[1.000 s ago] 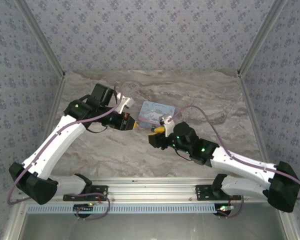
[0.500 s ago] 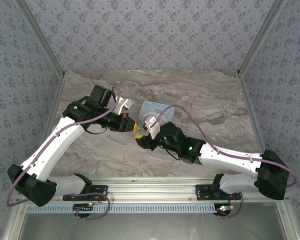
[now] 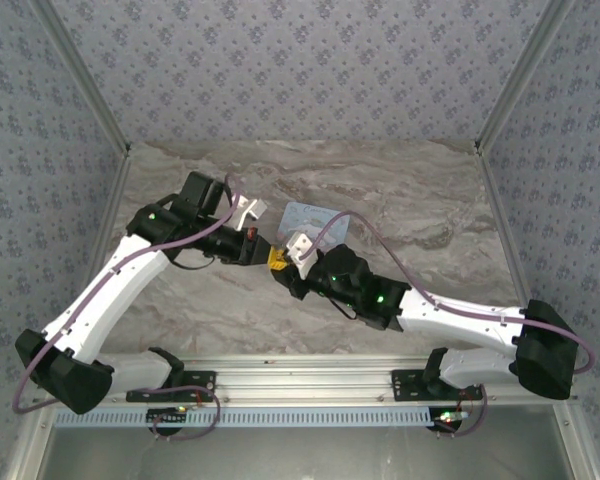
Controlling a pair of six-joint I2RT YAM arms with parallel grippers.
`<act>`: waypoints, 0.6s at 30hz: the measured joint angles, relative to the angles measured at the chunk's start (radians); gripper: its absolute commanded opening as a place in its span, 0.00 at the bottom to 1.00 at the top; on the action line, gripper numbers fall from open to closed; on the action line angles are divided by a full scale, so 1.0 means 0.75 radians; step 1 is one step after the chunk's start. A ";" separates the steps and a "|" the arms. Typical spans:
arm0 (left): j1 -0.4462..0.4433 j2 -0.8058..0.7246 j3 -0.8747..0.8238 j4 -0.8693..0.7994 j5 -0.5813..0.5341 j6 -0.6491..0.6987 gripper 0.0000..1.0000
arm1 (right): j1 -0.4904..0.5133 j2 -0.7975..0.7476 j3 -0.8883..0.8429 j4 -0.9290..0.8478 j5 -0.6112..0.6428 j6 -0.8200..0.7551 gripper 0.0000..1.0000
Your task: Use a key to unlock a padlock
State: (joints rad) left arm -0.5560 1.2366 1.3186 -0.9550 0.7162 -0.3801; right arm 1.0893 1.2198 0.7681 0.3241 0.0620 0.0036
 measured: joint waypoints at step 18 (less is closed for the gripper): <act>0.015 -0.122 -0.187 0.195 0.009 -0.063 0.15 | -0.125 -0.081 -0.005 -0.143 -0.301 -0.025 0.00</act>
State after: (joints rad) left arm -0.5446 1.1450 1.1786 -0.8085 0.7227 -0.4274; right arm 0.9958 1.1587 0.7643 0.2165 -0.1635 -0.0151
